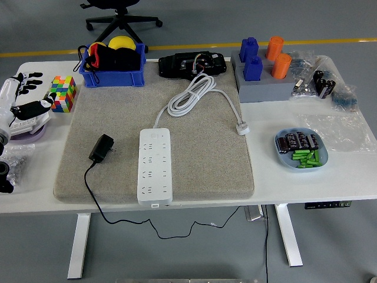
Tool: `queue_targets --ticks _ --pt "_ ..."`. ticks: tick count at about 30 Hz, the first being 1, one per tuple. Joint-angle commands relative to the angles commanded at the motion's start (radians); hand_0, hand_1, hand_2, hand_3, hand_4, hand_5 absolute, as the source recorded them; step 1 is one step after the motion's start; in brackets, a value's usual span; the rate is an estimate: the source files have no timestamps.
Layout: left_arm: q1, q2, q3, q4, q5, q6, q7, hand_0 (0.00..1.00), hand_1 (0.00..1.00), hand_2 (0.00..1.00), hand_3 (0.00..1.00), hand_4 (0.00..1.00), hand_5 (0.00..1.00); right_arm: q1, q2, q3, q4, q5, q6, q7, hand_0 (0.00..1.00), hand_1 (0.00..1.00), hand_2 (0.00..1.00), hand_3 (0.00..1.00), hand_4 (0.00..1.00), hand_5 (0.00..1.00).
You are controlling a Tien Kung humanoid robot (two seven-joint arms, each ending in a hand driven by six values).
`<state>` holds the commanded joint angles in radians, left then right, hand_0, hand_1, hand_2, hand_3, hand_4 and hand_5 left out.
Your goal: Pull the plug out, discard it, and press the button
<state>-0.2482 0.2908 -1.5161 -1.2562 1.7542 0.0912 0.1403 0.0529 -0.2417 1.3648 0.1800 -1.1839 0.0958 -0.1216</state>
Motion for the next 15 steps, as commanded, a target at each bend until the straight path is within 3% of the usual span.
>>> queue_targets --ticks 15 --pt "0.014 0.001 -0.021 -0.020 -0.026 -0.007 0.000 0.778 0.744 0.728 0.789 0.688 0.197 -0.008 0.007 0.029 0.000 -0.015 0.000 -0.004 0.805 0.700 0.678 0.664 0.768 0.660"
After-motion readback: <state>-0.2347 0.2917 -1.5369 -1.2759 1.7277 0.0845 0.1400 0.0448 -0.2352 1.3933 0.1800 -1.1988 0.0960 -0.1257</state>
